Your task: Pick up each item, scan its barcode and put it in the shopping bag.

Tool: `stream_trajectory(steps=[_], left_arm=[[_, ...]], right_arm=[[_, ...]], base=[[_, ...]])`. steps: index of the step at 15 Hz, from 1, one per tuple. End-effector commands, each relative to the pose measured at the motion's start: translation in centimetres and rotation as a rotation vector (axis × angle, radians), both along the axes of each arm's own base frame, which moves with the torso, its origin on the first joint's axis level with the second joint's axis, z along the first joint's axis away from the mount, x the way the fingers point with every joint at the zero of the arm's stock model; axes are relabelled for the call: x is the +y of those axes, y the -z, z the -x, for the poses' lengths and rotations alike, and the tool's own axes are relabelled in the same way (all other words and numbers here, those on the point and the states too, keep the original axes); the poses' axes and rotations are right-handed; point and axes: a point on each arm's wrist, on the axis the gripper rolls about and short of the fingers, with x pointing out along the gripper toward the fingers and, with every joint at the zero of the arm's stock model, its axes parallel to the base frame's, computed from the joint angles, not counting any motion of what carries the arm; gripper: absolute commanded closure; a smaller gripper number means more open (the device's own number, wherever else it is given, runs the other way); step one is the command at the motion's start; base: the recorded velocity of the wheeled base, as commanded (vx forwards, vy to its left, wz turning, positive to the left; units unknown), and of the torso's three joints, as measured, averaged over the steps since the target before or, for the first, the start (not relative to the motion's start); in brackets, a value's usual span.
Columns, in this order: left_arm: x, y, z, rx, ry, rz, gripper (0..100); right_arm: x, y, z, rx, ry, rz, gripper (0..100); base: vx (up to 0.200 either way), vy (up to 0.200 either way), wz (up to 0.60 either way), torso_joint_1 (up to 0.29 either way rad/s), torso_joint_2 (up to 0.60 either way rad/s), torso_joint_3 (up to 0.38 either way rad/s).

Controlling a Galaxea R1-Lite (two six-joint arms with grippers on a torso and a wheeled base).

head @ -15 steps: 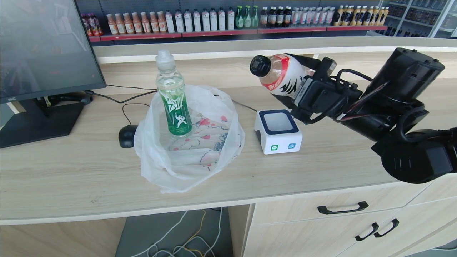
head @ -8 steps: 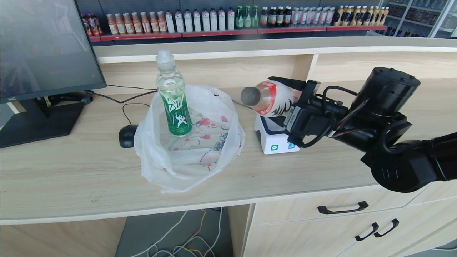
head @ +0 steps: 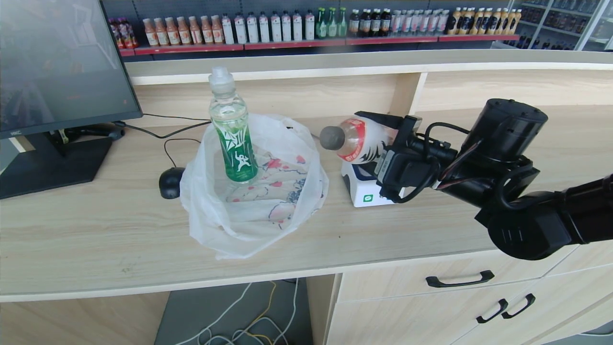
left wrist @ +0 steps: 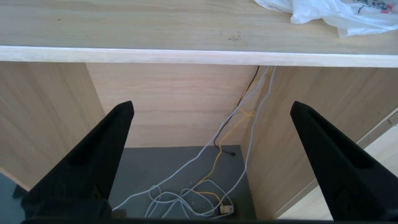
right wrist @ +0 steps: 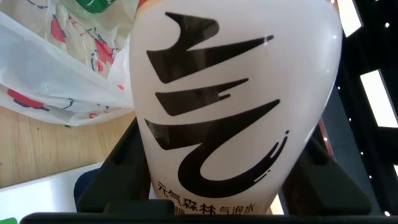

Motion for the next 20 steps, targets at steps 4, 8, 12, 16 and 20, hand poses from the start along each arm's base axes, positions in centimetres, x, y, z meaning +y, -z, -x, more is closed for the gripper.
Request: stream_trajectory(steps=[4,8,12,16,20], left_arm=[[0.0,0.0,0.0,0.0,0.0,0.0,0],[0.0,0.0,0.0,-0.001,0.0,-0.001,0],[0.0,0.0,0.0,0.0,0.0,0.0,0],[0.0,0.0,0.0,-0.001,0.0,0.0,0],[0.0,0.0,0.0,-0.001,0.0,-0.001,0]], right_arm=[[0.4,0.6,-0.4,0.015,-0.006,0.004,100],[1.1,1.0,-0.5,0.026,-0.016,0.007,100],[1.8,1.3,-0.6,0.029,-0.03,0.008,100],[1.9,1.4,-0.7,0.033,-0.03,0.008,100],[1.9,1.3,-0.7,0.038,-0.032,0.001,100]], base=[[0.0,0.0,0.0,0.0,0.0,0.0],[0.0,0.0,0.0,0.0,0.0,0.0],[0.0,0.0,0.0,0.0,0.0,0.0],[0.0,0.0,0.0,0.0,0.0,0.0],[0.0,0.0,0.0,0.0,0.0,0.0]])
